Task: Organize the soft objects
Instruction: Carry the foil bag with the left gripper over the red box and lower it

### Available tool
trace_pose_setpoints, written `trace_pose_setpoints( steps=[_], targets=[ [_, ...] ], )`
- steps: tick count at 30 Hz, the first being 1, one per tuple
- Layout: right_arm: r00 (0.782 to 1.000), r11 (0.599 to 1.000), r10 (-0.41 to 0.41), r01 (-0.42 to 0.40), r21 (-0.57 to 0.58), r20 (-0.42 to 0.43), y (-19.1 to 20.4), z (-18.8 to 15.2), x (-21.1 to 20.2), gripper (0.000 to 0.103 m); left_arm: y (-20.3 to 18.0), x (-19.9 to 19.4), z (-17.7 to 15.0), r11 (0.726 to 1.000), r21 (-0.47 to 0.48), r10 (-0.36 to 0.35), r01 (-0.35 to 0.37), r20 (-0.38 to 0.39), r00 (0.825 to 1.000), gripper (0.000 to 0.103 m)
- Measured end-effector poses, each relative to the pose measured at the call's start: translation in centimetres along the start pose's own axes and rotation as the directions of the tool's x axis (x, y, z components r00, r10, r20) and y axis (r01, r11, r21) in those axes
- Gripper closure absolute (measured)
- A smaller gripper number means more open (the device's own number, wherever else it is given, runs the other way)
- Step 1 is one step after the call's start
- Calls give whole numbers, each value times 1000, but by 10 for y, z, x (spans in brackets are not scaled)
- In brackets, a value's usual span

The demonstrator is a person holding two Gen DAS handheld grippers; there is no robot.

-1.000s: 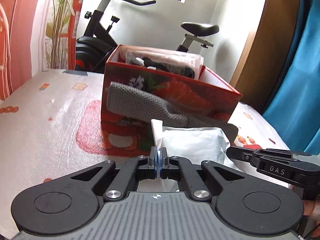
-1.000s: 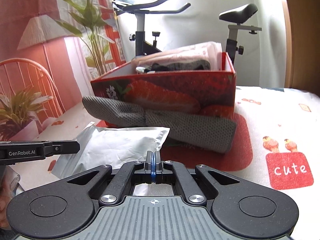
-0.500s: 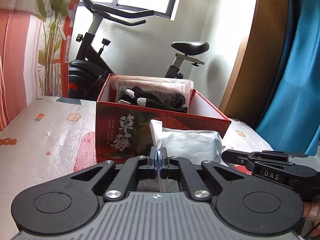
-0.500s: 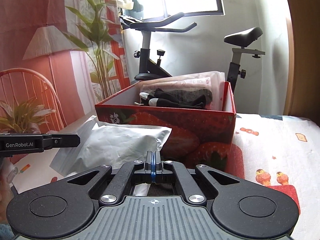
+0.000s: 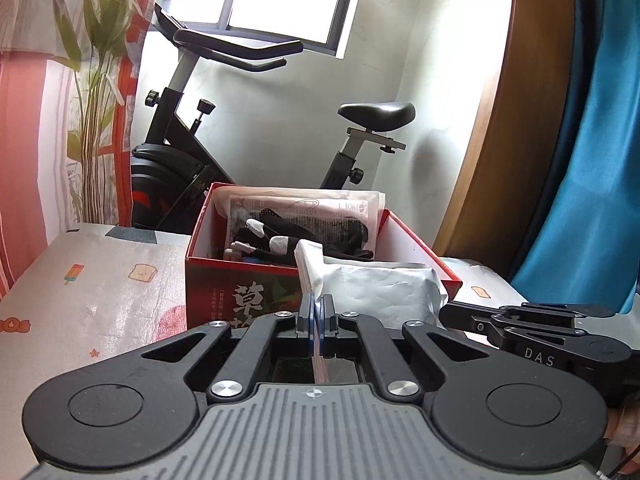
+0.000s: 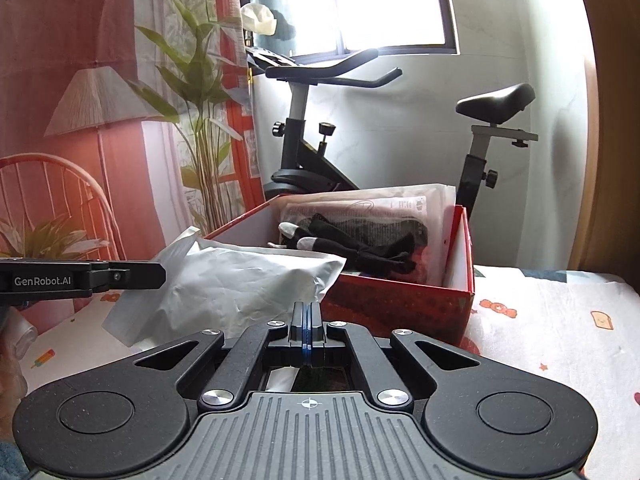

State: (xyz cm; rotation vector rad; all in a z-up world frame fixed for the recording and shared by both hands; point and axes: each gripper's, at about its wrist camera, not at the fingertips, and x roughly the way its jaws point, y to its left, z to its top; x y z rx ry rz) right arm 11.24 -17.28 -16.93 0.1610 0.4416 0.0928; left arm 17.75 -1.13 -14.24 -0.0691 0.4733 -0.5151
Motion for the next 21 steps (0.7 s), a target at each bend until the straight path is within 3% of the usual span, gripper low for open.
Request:
trace_pose_setpoints(
  steps=[21],
  targets=[
    [1000,1000,8,-8,12,23,-24,29,19,103,3,21,27,1000,9,-18,18,14,1000,100]
  ],
)
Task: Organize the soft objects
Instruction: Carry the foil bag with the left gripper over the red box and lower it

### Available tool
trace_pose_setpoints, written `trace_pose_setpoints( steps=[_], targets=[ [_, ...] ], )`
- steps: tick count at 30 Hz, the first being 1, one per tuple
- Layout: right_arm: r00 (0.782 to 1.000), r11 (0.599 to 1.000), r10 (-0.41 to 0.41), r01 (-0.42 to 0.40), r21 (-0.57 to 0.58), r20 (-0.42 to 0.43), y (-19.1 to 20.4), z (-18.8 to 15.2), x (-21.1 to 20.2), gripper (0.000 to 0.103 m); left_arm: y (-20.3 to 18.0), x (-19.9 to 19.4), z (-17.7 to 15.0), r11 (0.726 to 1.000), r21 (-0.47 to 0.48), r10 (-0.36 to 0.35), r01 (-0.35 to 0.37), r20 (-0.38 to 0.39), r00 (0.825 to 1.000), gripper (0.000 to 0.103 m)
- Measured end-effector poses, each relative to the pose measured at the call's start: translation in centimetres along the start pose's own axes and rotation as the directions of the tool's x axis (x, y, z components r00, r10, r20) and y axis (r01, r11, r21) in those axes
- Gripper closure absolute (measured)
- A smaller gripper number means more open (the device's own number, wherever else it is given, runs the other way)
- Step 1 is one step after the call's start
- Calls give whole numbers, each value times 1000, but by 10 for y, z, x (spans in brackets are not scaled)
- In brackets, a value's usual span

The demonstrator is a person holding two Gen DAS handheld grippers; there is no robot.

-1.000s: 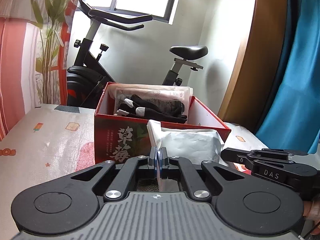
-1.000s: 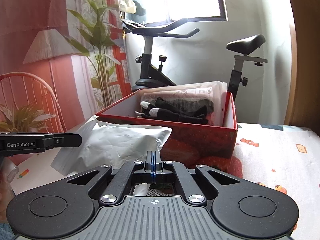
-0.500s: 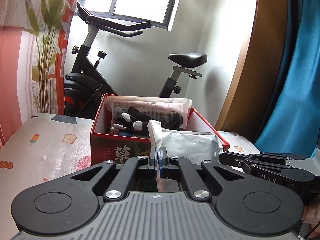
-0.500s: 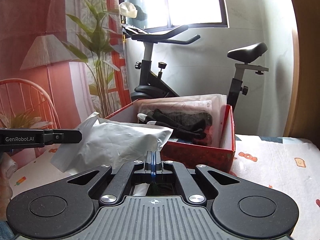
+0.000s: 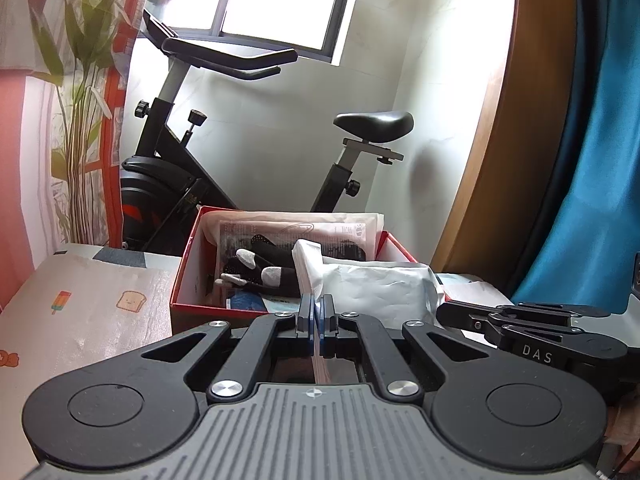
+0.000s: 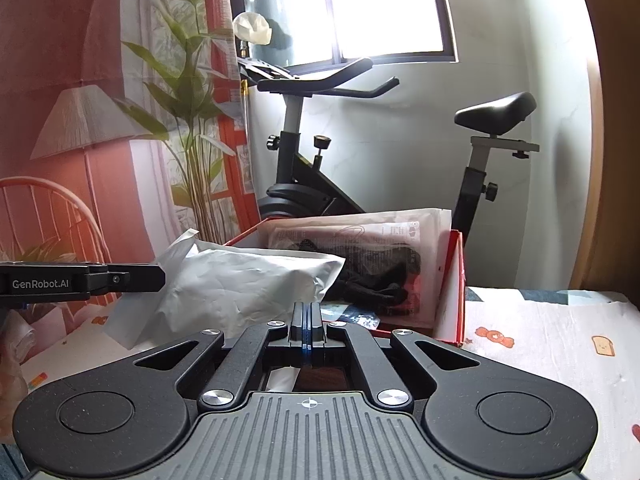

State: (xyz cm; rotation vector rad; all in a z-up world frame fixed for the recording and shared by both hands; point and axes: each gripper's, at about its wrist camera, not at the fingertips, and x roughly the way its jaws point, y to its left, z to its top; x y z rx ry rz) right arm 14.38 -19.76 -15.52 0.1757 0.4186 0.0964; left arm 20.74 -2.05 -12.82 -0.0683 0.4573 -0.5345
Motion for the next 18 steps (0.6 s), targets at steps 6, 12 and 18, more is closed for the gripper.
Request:
trace_pose_setpoints(
  steps=[6,12,18],
  targets=[
    [1000,1000,5,-5,15,-6,-13,17,25,103,10,21,17,1000,-23,-10,10,-5,1000,100],
    [999,1000,-4,4,-2,-49,-28,37,66,103,19,57,41,1000,10,-15,15,1,1000,100],
    [993,996,-70,65,-61,-90,-48,48,101,103,22,101,50,999,9,-30,31,-54,998,100]
  ],
)
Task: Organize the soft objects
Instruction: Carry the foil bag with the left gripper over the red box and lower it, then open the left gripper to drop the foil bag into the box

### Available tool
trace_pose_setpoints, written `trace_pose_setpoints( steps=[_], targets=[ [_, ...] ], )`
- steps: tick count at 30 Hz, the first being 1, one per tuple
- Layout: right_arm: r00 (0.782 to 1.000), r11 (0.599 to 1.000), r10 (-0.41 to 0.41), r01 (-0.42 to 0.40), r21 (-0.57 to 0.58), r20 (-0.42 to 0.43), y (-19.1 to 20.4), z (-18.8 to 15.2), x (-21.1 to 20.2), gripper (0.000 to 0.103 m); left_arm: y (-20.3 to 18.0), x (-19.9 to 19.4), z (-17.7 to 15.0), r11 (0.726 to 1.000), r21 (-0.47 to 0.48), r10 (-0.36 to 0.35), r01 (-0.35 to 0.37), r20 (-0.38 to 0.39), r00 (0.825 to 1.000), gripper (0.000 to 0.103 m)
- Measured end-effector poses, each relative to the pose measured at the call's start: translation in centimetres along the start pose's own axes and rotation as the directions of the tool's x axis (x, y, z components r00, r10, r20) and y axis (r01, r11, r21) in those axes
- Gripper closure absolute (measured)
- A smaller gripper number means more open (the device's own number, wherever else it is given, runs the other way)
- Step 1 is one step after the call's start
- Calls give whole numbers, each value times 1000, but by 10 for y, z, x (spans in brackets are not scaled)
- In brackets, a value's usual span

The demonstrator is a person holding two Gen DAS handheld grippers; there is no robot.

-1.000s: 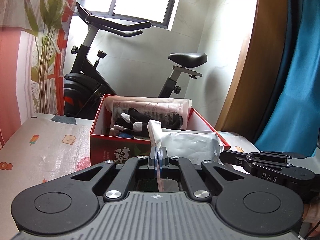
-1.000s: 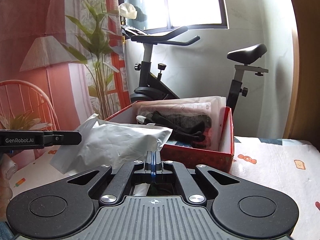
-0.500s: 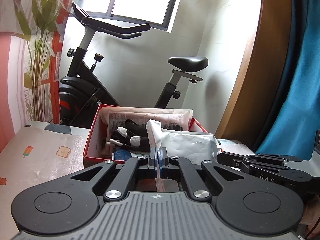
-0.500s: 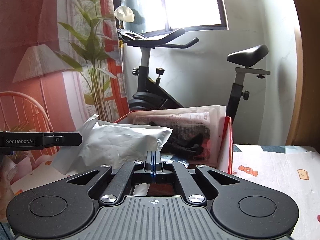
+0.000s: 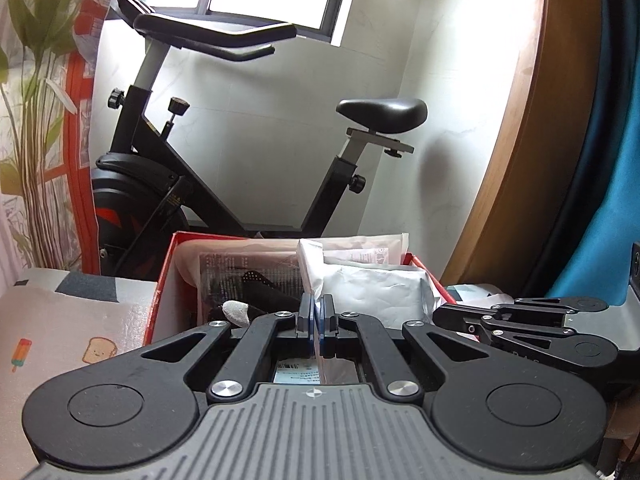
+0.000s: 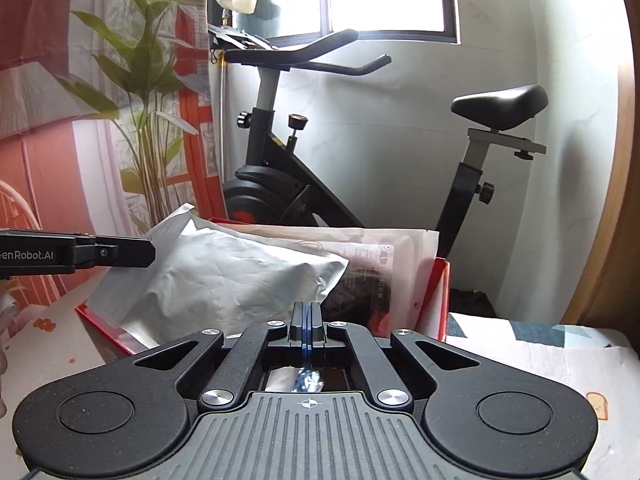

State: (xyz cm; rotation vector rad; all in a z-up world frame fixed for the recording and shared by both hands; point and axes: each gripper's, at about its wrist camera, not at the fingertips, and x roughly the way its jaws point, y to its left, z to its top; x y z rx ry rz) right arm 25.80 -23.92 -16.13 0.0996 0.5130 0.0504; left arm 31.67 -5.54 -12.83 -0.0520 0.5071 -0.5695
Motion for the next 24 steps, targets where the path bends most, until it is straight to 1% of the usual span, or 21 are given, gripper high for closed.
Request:
trace_pose_setpoints(
  steps=[3,7,11,14,18,20,22,24],
  targets=[
    [999,999,-28,27,-20,-36,-6,-4,15,103,0,24,-3,1000,-10,-12,11,-62,998,100],
    [994,998,-61,58,-40,-89,-12,-12,30,103,-3,47,-11,1000,11,-24,26,-152,988,100],
    [983,996,-74,67,-51,-166,-16,-23,40,103,-5,57,-16,999,-1,-33,34,-207,978,99],
    [977,996,-79,70,-52,-197,-18,-30,42,102,-7,64,-19,999,5,-29,31,-249,968,99],
    [976,996,-84,75,-52,-202,-18,-30,41,102,-9,72,-25,1000,25,-5,13,-281,960,99],
    [974,995,-94,84,-59,-205,-18,-28,39,99,-8,72,-25,1000,26,-2,10,-288,958,99],
    [977,995,-92,83,-52,-193,-17,-27,35,94,-8,68,-24,999,40,-6,19,-284,959,98],
    [980,995,-97,90,-46,-173,-17,-24,28,89,-9,59,-23,998,62,-1,19,-269,963,94]
  ],
)
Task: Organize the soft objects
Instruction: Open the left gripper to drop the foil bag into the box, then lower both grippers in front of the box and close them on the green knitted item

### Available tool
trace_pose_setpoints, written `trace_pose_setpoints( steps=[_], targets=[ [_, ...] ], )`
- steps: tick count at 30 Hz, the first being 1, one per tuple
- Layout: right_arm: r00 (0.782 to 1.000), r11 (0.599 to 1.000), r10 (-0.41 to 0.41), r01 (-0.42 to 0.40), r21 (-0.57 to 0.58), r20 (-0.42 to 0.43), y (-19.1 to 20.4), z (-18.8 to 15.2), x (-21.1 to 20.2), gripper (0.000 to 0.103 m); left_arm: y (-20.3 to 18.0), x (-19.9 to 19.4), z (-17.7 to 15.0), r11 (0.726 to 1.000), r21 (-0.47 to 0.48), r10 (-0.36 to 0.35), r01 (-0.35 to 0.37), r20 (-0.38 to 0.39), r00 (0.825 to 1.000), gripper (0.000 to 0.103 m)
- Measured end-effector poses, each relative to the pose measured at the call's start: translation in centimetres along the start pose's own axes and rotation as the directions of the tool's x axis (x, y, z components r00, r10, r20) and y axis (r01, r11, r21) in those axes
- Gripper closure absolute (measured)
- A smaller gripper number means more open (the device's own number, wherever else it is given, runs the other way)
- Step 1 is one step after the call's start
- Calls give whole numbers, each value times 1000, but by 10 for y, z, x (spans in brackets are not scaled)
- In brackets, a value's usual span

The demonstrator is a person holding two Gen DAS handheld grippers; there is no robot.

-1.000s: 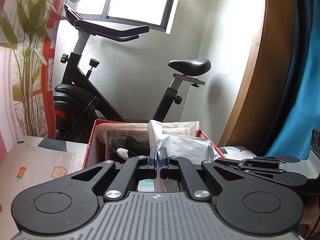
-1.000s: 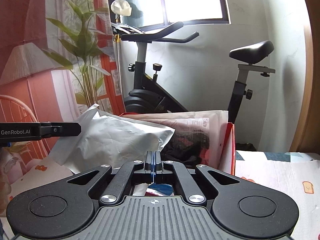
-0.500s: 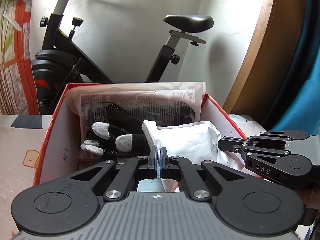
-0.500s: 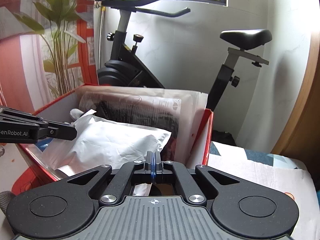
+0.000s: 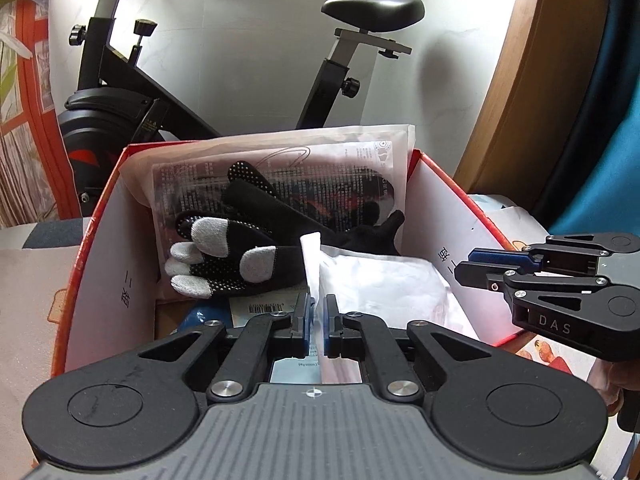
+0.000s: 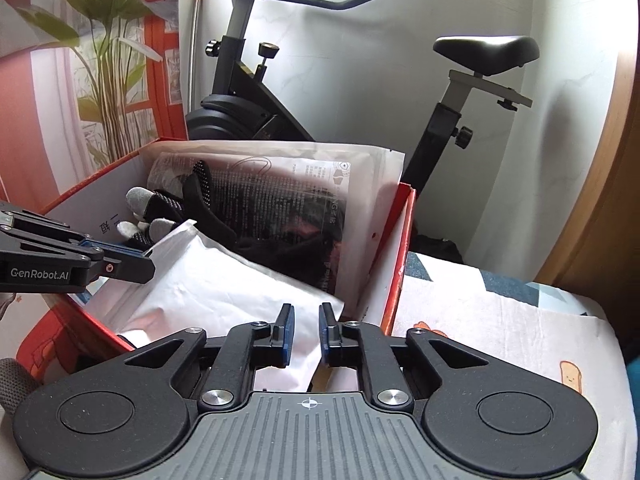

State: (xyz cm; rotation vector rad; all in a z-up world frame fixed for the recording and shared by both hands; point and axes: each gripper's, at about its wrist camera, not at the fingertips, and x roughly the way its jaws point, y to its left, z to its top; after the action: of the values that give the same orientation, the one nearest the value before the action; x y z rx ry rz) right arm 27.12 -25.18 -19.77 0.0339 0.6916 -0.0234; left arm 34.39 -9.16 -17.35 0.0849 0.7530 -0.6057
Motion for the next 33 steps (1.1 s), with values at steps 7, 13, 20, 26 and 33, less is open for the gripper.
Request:
trace_pose_setpoints(
  steps=[7,13,20,26,33],
  targets=[
    [994,999,25,-29,31,110,7,0,-37,82,0,-41,-3,999,28,21,-24,98,995,48],
    [979,997,33,-47,65,199,14,-17,-66,71,3,-82,-16,999,2,40,-41,189,981,40],
    [970,992,43,-71,108,239,21,-43,-78,49,10,-100,-48,999,-16,43,-40,185,982,26],
    [966,988,37,-75,139,255,26,-67,-84,18,16,-103,-74,998,-27,64,-60,149,987,0],
    [980,980,22,-60,189,198,32,-94,-75,0,29,-91,-88,996,-76,59,-53,78,995,0]
  ],
)
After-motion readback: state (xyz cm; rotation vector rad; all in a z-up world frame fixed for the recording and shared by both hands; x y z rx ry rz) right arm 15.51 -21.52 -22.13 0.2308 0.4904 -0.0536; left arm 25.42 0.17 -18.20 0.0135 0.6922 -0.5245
